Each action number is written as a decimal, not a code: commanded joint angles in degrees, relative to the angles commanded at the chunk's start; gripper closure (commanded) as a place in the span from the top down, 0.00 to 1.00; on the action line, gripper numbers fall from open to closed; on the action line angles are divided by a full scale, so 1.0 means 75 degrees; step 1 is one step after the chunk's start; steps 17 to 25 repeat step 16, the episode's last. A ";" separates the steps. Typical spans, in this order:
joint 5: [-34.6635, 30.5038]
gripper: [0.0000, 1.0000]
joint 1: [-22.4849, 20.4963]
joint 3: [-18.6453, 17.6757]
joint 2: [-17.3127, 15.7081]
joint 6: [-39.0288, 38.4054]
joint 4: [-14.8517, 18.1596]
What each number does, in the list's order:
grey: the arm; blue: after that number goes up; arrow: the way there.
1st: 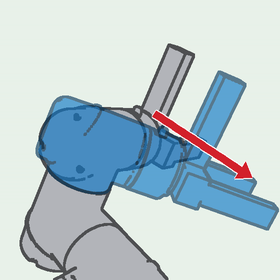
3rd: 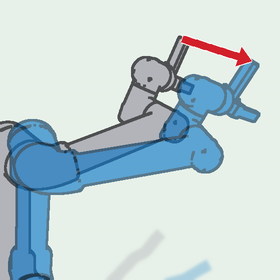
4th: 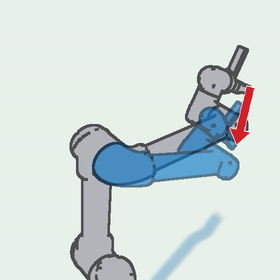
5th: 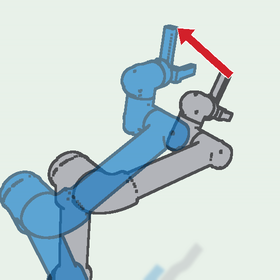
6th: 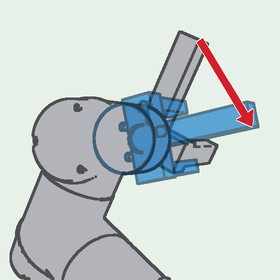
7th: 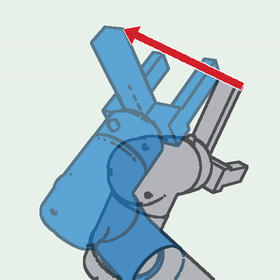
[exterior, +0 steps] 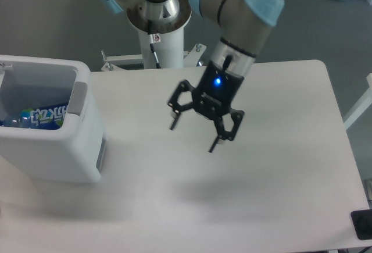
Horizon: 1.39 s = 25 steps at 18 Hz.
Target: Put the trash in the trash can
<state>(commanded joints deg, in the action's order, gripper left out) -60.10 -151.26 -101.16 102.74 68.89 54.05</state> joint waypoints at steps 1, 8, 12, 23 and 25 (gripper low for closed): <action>-0.0396 1.00 0.0000 -0.0035 0.0036 0.0281 -0.0023; -0.2849 1.00 -0.0105 -0.0060 0.0294 0.1174 -0.0141; -0.3491 1.00 -0.0106 0.0023 0.0306 0.1162 -0.0129; -0.3752 1.00 -0.0070 0.0163 0.0317 0.1198 -0.0129; -0.3752 1.00 -0.0070 0.0163 0.0317 0.1198 -0.0129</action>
